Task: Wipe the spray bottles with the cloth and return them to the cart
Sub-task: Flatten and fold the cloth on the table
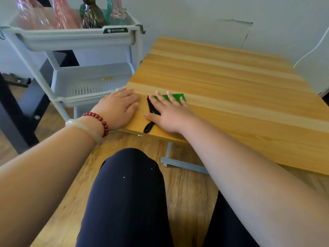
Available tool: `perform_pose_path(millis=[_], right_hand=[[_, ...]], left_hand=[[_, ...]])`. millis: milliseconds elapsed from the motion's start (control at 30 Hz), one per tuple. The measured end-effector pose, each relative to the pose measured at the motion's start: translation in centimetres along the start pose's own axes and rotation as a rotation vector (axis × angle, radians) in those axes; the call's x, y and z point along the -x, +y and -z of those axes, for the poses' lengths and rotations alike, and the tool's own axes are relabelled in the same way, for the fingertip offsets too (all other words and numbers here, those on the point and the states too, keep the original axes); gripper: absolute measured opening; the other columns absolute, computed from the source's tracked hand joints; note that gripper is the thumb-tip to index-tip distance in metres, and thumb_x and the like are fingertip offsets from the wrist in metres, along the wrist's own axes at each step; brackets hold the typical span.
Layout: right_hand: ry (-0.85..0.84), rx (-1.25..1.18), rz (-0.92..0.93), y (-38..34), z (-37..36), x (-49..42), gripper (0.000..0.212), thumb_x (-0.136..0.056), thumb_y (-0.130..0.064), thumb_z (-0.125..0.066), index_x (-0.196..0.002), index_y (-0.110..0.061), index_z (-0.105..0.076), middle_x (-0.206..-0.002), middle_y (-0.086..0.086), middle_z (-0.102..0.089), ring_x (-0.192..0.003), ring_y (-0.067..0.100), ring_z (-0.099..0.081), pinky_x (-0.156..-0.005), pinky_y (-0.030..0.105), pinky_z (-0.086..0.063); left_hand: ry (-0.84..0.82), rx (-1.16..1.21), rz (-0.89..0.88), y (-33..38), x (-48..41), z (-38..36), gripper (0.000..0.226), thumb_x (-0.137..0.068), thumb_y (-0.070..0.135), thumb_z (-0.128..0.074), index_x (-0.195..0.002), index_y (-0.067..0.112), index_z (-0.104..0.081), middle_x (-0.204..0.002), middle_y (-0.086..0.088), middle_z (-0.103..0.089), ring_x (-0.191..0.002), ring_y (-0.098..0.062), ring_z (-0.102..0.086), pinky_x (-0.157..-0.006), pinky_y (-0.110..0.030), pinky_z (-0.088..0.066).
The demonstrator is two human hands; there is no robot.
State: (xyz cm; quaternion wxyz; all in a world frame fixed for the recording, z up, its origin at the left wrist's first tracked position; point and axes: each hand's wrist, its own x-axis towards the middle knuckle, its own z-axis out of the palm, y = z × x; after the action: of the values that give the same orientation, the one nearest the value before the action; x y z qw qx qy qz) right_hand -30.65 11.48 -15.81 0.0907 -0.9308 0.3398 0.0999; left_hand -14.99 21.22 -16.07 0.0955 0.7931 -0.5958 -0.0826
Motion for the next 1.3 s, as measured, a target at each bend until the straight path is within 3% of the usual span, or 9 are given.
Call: perform_pose_path(millis=[200, 367, 500, 633, 733, 833, 1000, 1200, 1300], right_hand=[[-0.043, -0.078, 0.106, 2.7, 2.5, -6.2, 0.052, -0.106, -0.048, -0.015, -0.156, -0.037, -0.005, -0.164, -0.008, 0.01, -0.151, 0.02, 0.013, -0.12, 0.046, 0.009], [0.222, -0.571, 0.066, 5.7, 4.0, -10.0, 0.043, -0.104, -0.019, -0.042, -0.147, -0.025, -0.044, -0.161, -0.004, -0.025, -0.15, 0.013, -0.014, -0.118, 0.025, -0.007], [0.197, -0.21, 0.025, 7.7, 4.4, -11.4, 0.063, -0.099, -0.043, -0.05, -0.155, -0.028, -0.024, -0.165, 0.001, -0.005, -0.152, 0.023, 0.003, -0.121, 0.042, 0.004], [0.263, -0.285, 0.03, 7.5, 4.1, -9.4, 0.072, -0.092, -0.058, -0.051, -0.152, -0.024, -0.033, -0.164, 0.002, -0.013, -0.152, 0.021, -0.001, -0.121, 0.04, 0.002], [0.143, -0.163, -0.037, 6.6, 3.7, -7.9, 0.083, -0.091, -0.068, -0.037, -0.156, -0.02, -0.019, -0.165, 0.002, -0.006, -0.152, 0.021, 0.002, -0.121, 0.043, 0.001], [0.05, -0.1, -0.154, 6.5, 3.3, -7.2, 0.082, -0.093, -0.07, -0.019, -0.158, -0.021, -0.003, -0.165, 0.003, 0.006, -0.152, 0.021, 0.009, -0.121, 0.044, 0.005], [0.04, -0.156, -0.257, 7.3, 4.6, -6.2, 0.074, -0.099, -0.063, -0.02, -0.158, -0.019, -0.011, -0.165, 0.006, 0.007, -0.152, 0.023, 0.011, -0.121, 0.042, 0.008], [-0.019, -0.275, -0.045, 5.0, 7.3, -5.1, 0.092, -0.087, -0.075, -0.034, -0.157, -0.02, -0.012, -0.166, 0.002, -0.002, -0.152, 0.017, 0.008, -0.12, 0.043, 0.009], [-0.058, -0.325, -0.094, 2.9, 8.6, -5.3, 0.102, -0.086, -0.071, -0.046, -0.157, -0.016, 0.0, -0.166, 0.003, 0.0, -0.152, 0.018, 0.008, -0.121, 0.042, 0.005]], left_hand=[[-0.008, 0.032, 0.009, -1.6, -5.0, 0.5, 0.05, -0.105, 0.042, -0.027, -0.153, 0.03, -0.028, -0.164, 0.006, -0.015, -0.152, -0.014, -0.006, -0.124, -0.038, -0.007], [-0.016, 0.1, 0.025, -1.0, -9.8, 0.8, 0.052, -0.104, 0.044, -0.03, -0.154, 0.029, -0.027, -0.163, 0.007, -0.017, -0.151, -0.014, -0.011, -0.123, -0.04, -0.012], [-0.064, 0.064, 0.036, 0.4, -12.2, 0.4, 0.057, -0.101, 0.05, -0.03, -0.154, 0.031, -0.026, -0.163, 0.008, -0.017, -0.151, -0.016, -0.012, -0.121, -0.037, -0.008], [-0.083, 0.119, 0.055, 0.7, -12.5, 0.3, 0.055, -0.099, 0.051, -0.035, -0.151, 0.033, -0.033, -0.162, 0.01, -0.02, -0.151, -0.014, -0.008, -0.122, -0.037, 0.0], [-0.099, 0.174, 0.065, 0.8, -12.1, 0.9, 0.051, -0.1, 0.046, -0.041, -0.148, 0.03, -0.039, -0.16, 0.01, -0.025, -0.151, -0.013, -0.01, -0.122, -0.036, 0.003], [-0.089, 0.229, 0.095, 1.2, -11.8, 1.3, 0.046, -0.1, 0.04, -0.047, -0.144, 0.027, -0.047, -0.157, 0.008, -0.033, -0.15, -0.012, -0.016, -0.124, -0.037, -0.001], [0.01, 0.4, 0.217, 2.6, -11.2, 2.1, 0.031, -0.097, 0.023, -0.059, -0.127, 0.018, -0.065, -0.144, -0.001, -0.053, -0.143, -0.017, -0.035, -0.122, -0.034, -0.014], [0.037, 0.59, 0.406, 5.0, -10.3, 6.1, 0.026, -0.097, 0.02, -0.06, -0.12, 0.015, -0.07, -0.133, -0.002, -0.062, -0.131, -0.012, -0.049, -0.099, -0.009, -0.025], [0.049, 0.62, 0.474, 5.7, -9.6, 8.7, 0.023, -0.098, 0.022, -0.058, -0.116, 0.017, -0.072, -0.115, 0.0, -0.07, -0.098, -0.01, -0.059, -0.082, -0.009, -0.035]])
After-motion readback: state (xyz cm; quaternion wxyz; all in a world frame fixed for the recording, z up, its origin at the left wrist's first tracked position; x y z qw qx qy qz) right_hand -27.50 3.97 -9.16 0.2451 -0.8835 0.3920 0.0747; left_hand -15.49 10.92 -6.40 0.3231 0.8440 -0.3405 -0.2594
